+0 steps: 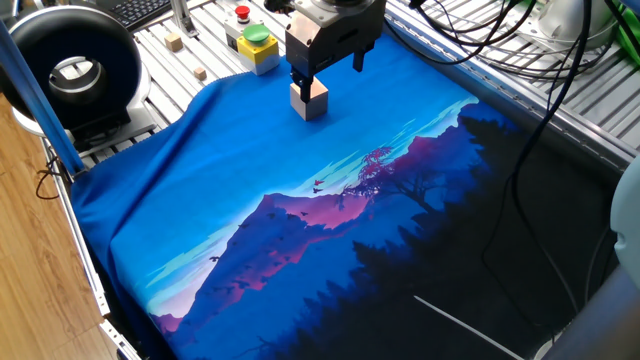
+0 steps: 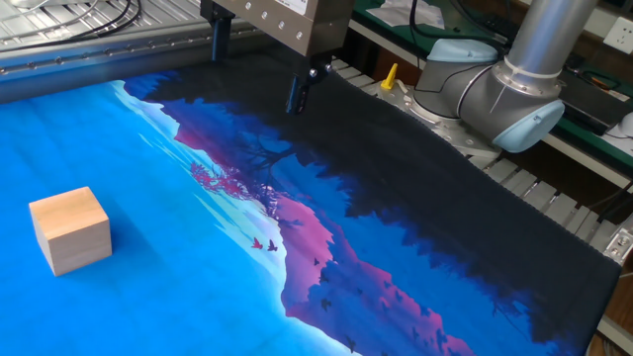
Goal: Hold a small block with the gripper and sweep it from left to right on the table
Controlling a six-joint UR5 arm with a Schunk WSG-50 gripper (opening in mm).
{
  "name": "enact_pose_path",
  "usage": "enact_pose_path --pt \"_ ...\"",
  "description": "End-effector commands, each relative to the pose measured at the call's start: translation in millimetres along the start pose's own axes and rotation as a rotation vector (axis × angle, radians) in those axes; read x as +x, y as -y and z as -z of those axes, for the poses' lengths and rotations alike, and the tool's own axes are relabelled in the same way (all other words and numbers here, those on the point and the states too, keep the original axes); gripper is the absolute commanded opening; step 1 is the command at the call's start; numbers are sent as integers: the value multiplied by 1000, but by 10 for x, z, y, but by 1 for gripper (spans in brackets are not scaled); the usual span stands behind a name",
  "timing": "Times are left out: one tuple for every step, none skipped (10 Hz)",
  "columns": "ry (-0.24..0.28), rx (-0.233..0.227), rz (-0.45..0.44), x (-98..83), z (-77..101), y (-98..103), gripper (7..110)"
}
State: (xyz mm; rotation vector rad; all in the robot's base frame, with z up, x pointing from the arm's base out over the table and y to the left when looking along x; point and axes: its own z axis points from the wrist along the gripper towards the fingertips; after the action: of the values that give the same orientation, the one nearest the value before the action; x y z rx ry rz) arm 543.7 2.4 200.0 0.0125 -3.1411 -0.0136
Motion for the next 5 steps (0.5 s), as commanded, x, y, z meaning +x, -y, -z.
enact_pose_path --pt "-56 -96 -112 120 14 -273 107" --pt "-60 -88 -115 115 24 -285 7" --pt "-62 -83 -117 111 27 -282 7" --pt "-62 -83 -115 108 29 -281 7" --pt "-62 -83 -115 106 30 -279 7"
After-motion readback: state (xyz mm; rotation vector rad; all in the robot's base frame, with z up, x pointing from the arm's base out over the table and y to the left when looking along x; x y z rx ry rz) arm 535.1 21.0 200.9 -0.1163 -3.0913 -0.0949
